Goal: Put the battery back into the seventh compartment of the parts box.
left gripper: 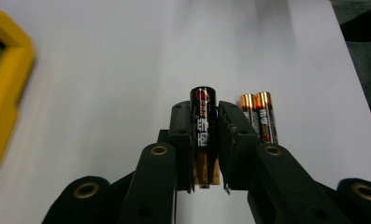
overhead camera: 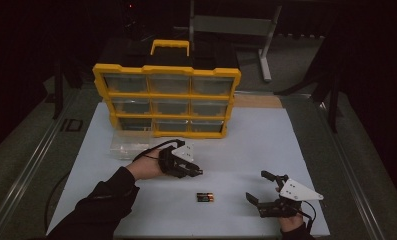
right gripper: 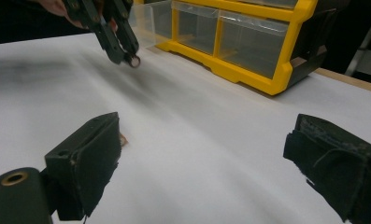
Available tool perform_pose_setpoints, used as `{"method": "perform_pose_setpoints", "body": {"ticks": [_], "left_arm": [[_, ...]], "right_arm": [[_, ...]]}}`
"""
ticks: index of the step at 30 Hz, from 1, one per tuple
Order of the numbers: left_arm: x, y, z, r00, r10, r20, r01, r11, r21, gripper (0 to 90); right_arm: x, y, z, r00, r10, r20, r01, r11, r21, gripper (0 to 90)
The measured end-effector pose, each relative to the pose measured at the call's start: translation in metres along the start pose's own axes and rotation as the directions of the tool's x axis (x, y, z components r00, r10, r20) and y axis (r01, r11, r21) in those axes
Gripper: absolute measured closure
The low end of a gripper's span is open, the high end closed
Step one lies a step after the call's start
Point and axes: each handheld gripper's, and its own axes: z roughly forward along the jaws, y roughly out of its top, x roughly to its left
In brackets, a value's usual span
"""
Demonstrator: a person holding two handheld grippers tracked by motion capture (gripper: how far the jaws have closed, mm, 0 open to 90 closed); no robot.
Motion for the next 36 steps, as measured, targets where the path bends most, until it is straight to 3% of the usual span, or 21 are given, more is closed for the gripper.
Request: {"method": "perform_pose_setpoints", "body": {"ticks": [4,13,15,17,25,36], "left_arm": [[0.002,0.003,-0.012,1.0000,0.007,0.004,-0.007,1.0000,-0.002,75.8],[0.006,0.007,-0.041,0.9993,0.024,-0.030,-0.024,0.9996,-0.012,75.8],[0.006,0.007,-0.041,0.9993,0.024,-0.030,-0.024,0.9996,-0.012,75.8],[0.008,0.006,-0.053,0.9992,0.025,-0.031,-0.026,0.9995,-0.017,75.8],[0.012,0.006,-0.081,0.9971,0.025,-0.072,-0.026,0.9995,-0.019,75.8],[0.018,0.006,-0.117,0.9886,0.035,-0.146,-0.037,0.9993,-0.008,75.7]], "right_arm": [[0.000,0.000,-0.001,1.0000,-0.005,0.003,0.005,1.000,-0.009,9.0],[0.000,0.000,-0.002,0.9996,-0.021,0.021,0.021,1.000,-0.020,8.9],[0.000,0.000,-0.002,0.9995,-0.021,0.022,0.021,1.000,-0.021,8.9],[0.000,0.000,-0.002,0.9996,-0.020,0.022,0.020,1.000,-0.022,8.9],[0.001,0.000,-0.001,0.9996,-0.020,0.019,0.021,1.000,-0.019,8.9],[0.001,0.000,-0.001,0.9996,-0.020,0.020,0.020,1.000,-0.019,8.9]]}}
